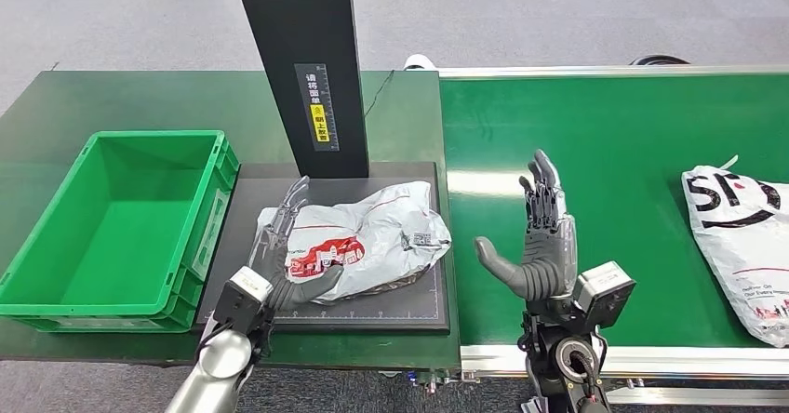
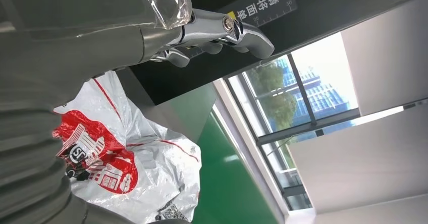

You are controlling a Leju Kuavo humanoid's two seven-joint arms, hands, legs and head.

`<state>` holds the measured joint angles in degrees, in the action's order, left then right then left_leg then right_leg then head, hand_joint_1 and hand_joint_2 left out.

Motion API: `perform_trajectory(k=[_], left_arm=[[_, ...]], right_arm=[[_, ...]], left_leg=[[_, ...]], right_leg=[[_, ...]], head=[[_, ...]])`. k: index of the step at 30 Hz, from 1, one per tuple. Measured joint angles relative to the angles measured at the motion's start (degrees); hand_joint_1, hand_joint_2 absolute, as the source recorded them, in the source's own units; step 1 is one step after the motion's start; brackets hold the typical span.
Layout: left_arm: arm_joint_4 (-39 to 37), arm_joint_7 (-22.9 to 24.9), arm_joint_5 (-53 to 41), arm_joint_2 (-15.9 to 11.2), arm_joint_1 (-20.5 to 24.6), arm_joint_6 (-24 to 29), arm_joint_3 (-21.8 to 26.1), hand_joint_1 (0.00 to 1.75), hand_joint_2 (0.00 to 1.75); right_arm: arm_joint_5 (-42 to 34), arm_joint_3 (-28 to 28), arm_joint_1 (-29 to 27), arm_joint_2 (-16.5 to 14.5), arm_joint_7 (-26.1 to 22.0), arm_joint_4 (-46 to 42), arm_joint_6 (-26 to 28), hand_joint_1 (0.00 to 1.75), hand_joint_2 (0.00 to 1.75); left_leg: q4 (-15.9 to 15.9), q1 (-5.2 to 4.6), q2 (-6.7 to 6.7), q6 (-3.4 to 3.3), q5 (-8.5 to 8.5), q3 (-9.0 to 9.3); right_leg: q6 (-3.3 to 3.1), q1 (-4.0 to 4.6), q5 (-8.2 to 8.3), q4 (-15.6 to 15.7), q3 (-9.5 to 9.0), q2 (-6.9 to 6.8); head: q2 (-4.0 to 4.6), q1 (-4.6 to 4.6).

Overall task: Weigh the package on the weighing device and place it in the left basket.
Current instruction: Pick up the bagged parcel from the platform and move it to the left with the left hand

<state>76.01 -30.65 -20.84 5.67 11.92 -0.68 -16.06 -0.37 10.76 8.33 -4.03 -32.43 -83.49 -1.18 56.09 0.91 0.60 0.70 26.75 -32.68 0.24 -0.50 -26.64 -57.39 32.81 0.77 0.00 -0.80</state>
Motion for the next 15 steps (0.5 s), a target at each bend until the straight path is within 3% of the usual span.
perform_trajectory(k=[4, 8, 15], left_arm=[[-2.1, 4.8, -6.3, -0.8, 2.6, -0.6, -1.7, 0.0, 1.75], [-9.6, 11.8, -16.4, -2.3, 8.7, -4.7, -5.5, 0.0, 1.75], [-19.8, 15.4, -23.1, -4.1, 16.1, -11.0, -10.7, 0.0, 1.75]], right_arm=[[1.1, -0.3, -0.1, -0.1, 0.1, -0.1, -0.8, 0.0, 1.75], [2.3, -0.9, 0.0, -0.4, 0.2, -0.1, -2.0, 0.0, 1.75], [3.3, -2.4, 0.1, -1.0, 1.5, -0.1, -2.3, 0.0, 1.75]], left_leg=[[0.0, 0.0, 0.03, 0.01, -0.01, 0.0], [0.0, 0.0, 0.0, 0.02, -0.07, 0.01], [0.0, 0.0, -0.01, 0.03, -0.1, 0.01]], right_leg=[[0.0, 0.0, 0.0, 0.0, -0.01, -0.03], [-0.05, 0.0, 0.06, 0.0, -0.03, -0.01], [-0.09, 0.0, 0.09, 0.0, 0.0, -0.01]], head=[[0.0, 0.0], [0.0, 0.0], [0.0, -0.01]])
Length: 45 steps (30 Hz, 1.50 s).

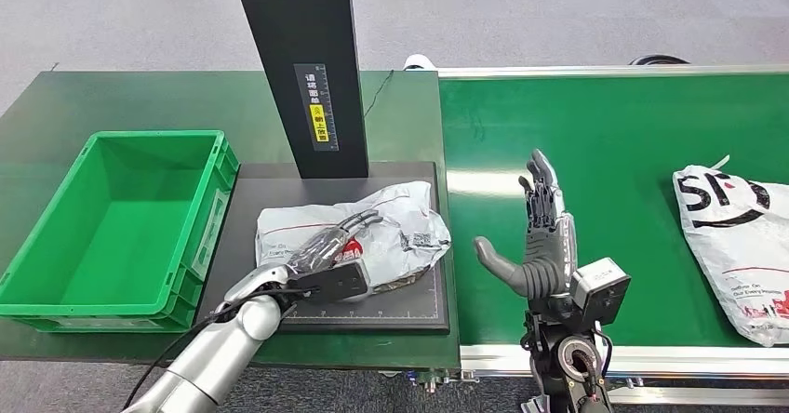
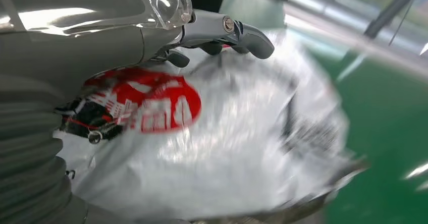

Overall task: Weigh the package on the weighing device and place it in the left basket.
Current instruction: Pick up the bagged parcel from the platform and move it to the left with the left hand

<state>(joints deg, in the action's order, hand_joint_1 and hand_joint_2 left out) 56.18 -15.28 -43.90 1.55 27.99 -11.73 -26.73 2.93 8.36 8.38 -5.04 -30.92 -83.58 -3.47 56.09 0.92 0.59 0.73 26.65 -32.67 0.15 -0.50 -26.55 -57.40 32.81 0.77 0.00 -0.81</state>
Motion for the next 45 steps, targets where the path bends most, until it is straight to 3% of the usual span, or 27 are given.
perform_trajectory(k=[6, 21, 26, 27, 31, 33, 45], left_arm=[[-4.3, -2.3, -1.7, -1.5, 3.7, -4.6, -3.3, 0.0, 1.75], [-7.6, -3.4, -1.8, -2.5, 6.8, -6.9, -6.3, 0.0, 1.75], [-9.1, -1.6, -3.6, -2.6, 8.1, -7.7, -7.7, 0.0, 1.75], [-9.5, -0.8, -4.4, -2.5, 8.4, -7.4, -8.2, 0.09, 1.75], [-11.0, 0.9, -6.7, -2.4, 9.3, -5.9, -9.9, 1.67, 1.75], [-11.5, 0.9, -6.8, -2.3, 9.6, -5.3, -10.2, 1.75, 1.75], [-12.1, -3.7, -5.3, -2.3, 10.4, -2.9, -11.0, 1.75, 1.75]], right_arm=[[0.1, -1.1, -0.1, 0.0, 0.6, 0.0, 0.0, 0.0, 1.75], [0.1, -2.1, -0.6, 0.0, 0.9, -0.1, -0.1, 0.0, 1.75], [0.2, -2.5, -1.2, 0.0, 1.3, -0.5, 0.0, 0.0, 1.75], [0.3, -2.6, -1.4, 0.0, 1.4, -0.6, 0.1, 0.0, 1.75], [0.8, -3.0, -2.0, -0.1, 1.5, -0.8, 0.2, 0.0, 1.75], [0.8, -3.1, -2.2, -0.1, 1.6, -0.8, 0.3, 0.0, 1.75], [1.1, -3.9, -2.5, -0.1, 2.1, -1.0, 0.1, 0.0, 1.75]], left_leg=[[0.0, 0.0, 0.01, 0.0, 0.0, 0.0], [0.0, 0.0, 0.02, 0.0, 0.0, 0.0], [0.0, 0.0, 0.02, 0.0, 0.0, 0.01], [0.0, 0.0, 0.02, 0.0, 0.0, 0.02], [0.0, 0.0, 0.02, 0.0, 0.0, 0.06], [0.0, 0.0, 0.02, 0.0, 0.0, 0.09], [0.0, 0.0, 0.03, 0.0, 0.0, 0.18]], right_leg=[[0.0, 0.0, 0.0, 0.0, 0.0, 0.0], [0.0, 0.0, 0.0, 0.0, -0.01, 0.0], [0.0, 0.0, 0.0, 0.0, -0.03, 0.0], [0.0, 0.0, 0.0, 0.0, -0.03, -0.01], [0.0, 0.0, 0.0, 0.0, -0.09, -0.01], [0.0, 0.0, 0.0, 0.0, -0.13, -0.01], [0.0, 0.0, 0.0, 0.0, -0.23, -0.01]], head=[[0.0, 0.0], [0.0, 0.0], [0.0, 0.01], [0.0, 0.0], [0.0, 0.0], [0.0, 0.0], [0.0, 0.0]])
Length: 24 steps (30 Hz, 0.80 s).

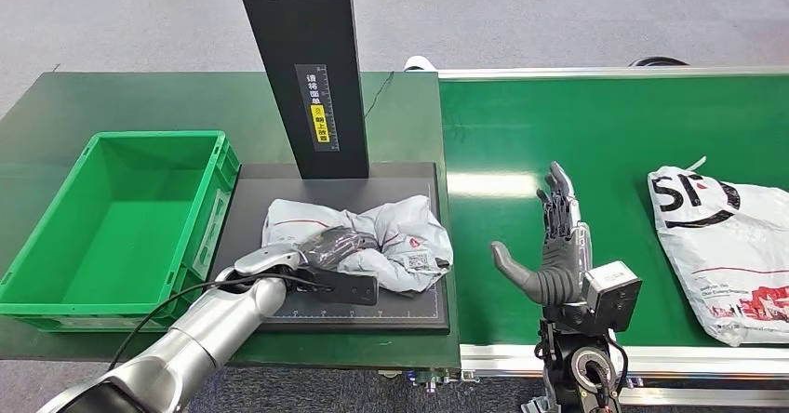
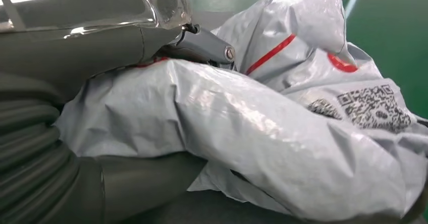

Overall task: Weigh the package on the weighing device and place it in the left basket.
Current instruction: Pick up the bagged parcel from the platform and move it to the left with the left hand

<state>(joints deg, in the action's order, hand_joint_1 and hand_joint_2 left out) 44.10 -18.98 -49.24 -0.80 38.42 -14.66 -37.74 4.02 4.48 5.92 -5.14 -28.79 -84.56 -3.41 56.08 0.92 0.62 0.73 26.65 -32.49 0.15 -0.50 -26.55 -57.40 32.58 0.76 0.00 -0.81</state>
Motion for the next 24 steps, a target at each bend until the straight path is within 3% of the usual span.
perform_trajectory(k=[3, 7, 13, 20, 24], left_arm=[[-0.1, 0.1, 0.0, 0.0, -0.1, 1.5, -0.1, 1.75, 1.75], [0.3, 0.8, -0.3, 0.2, -0.9, 7.2, -0.2, 1.75, 1.75], [3.6, 1.5, -3.5, 0.1, -3.2, 20.2, 0.8, 1.75, 1.75], [11.8, -1.5, -5.9, -0.2, -8.1, 37.9, 4.2, 1.75, 1.75], [15.8, -1.9, -7.4, -0.5, -10.3, 42.3, 5.6, 1.75, 1.75]], right_arm=[[0.0, -0.1, -0.1, 0.0, 0.0, -0.1, 0.0, 0.0, 1.75], [0.0, -0.6, -0.6, 0.0, 0.0, -1.0, -0.1, 0.0, 1.75], [0.0, -1.5, -1.4, 0.0, 0.0, -2.2, -0.2, 0.0, 1.75], [-0.1, -1.9, -1.9, 0.0, -0.2, -2.7, -0.2, 0.0, 1.75], [-0.3, -1.9, -1.9, 0.0, -0.4, -2.7, -0.1, 0.0, 1.75]], left_leg=[[0.0, 0.0, 0.0, 0.0, 0.0, 0.0], [0.0, 0.0, -0.01, 0.0, 0.0, -0.01], [0.0, 0.0, -0.01, 0.0, 0.0, -0.05], [0.0, 0.0, -0.01, 0.0, 0.01, -0.15], [0.0, 0.0, -0.02, 0.0, 0.01, -0.15]], right_leg=[[0.0, 0.0, 0.0, 0.0, 0.01, 0.0], [0.0, 0.0, 0.0, 0.0, 0.02, 0.0], [0.0, 0.0, 0.0, 0.0, 0.07, 0.0], [0.0, 0.0, 0.0, 0.0, 0.16, 0.0], [0.0, 0.0, -0.01, 0.0, 0.18, 0.01]], head=[[0.0, 0.0], [0.0, 0.0], [0.0, 0.0], [0.0, 0.0], [0.0, -0.01]])
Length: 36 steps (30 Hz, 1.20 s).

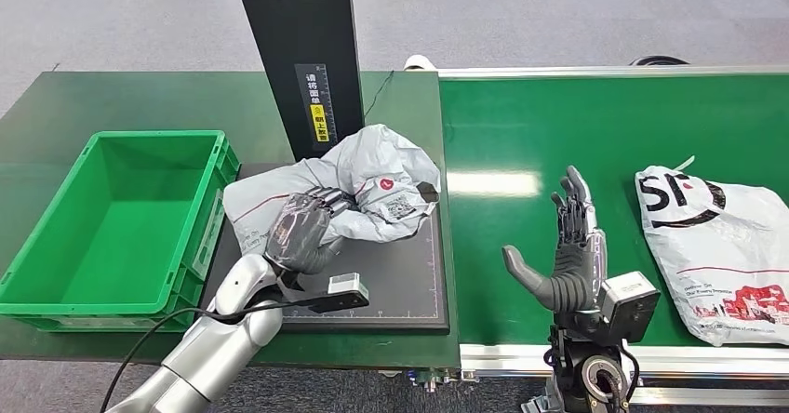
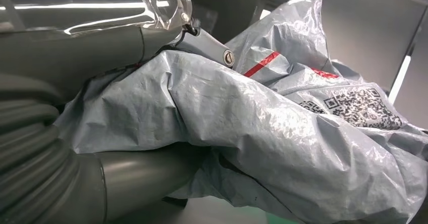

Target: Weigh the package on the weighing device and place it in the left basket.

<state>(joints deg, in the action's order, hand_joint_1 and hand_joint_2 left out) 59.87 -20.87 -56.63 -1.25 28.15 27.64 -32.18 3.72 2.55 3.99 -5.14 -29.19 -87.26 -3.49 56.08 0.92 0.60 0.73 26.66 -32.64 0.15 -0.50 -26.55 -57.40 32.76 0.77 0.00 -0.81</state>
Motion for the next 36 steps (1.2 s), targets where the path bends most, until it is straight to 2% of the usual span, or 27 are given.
perform_trajectory(k=[6, 10, 15, 18, 22, 30, 36], left_arm=[[5.5, 1.7, -7.1, -0.4, -3.0, 8.9, 1.7, 1.75, 1.75], [8.7, 4.9, -11.9, -0.8, -4.6, 10.2, 3.5, 1.75, 1.75], [10.7, 6.8, -13.6, -1.5, -5.6, 10.5, 5.6, 1.75, 1.75], [11.6, 10.0, -15.7, -1.9, -6.4, 11.1, 8.0, 1.75, 1.75], [12.2, 14.0, -17.3, -3.0, -7.0, 10.2, 15.4, 1.75, 1.75], [11.8, 23.9, -19.6, -4.3, -8.4, 2.3, 33.6, 1.75, 1.75], [11.2, 26.1, -19.5, -4.6, -10.0, 0.6, 41.0, 1.75, 1.75]], right_arm=[[-0.3, 0.0, -0.2, 0.0, -0.4, 0.0, 0.8, 0.0, 1.75], [-0.6, -0.1, -0.6, 0.0, -0.5, -0.1, 1.3, 0.0, 1.75], [-0.7, -0.1, -1.1, 0.1, -0.6, -0.3, 1.6, 0.0, 1.75], [-0.8, -0.4, -1.8, 0.1, -0.6, -0.9, 1.9, 0.0, 1.75], [-0.8, -1.3, -3.4, 0.2, -0.6, -2.5, 2.1, 0.0, 1.75], [0.3, -3.6, -6.0, 0.0, -0.6, -5.5, 2.3, 0.0, 1.75], [0.9, -4.1, -6.5, -0.4, -0.6, -6.0, 2.2, 0.0, 1.75]], left_leg=[[0.0, 0.0, 0.0, 0.0, 0.0, 0.0], [0.0, 0.0, 0.0, 0.0, 0.0, -0.01], [0.0, 0.0, 0.0, 0.0, 0.0, -0.01], [0.0, 0.0, -0.01, 0.0, 0.0, -0.01], [0.0, 0.02, -0.02, 0.0, 0.0, -0.02], [0.0, 0.04, -0.1, 0.01, 0.01, -0.04], [0.0, 0.04, -0.07, 0.01, 0.01, -0.08]], right_leg=[[0.0, 0.0, 0.0, 0.0, 0.0, 0.0], [0.0, 0.0, 0.0, 0.0, 0.01, 0.0], [0.0, 0.0, 0.0, 0.0, 0.01, 0.0], [0.0, 0.0, 0.0, 0.0, 0.01, 0.0], [-0.01, 0.03, -0.01, 0.0, 0.04, 0.01], [-0.02, 0.06, -0.02, 0.0, 0.07, 0.05], [0.01, 0.05, -0.04, 0.0, 0.07, 0.04]], head=[[-0.01, 0.01], [0.0, 0.02], [0.0, 0.01], [-0.01, 0.02], [0.0, 0.01], [0.0, 0.01], [0.0, 0.02]])
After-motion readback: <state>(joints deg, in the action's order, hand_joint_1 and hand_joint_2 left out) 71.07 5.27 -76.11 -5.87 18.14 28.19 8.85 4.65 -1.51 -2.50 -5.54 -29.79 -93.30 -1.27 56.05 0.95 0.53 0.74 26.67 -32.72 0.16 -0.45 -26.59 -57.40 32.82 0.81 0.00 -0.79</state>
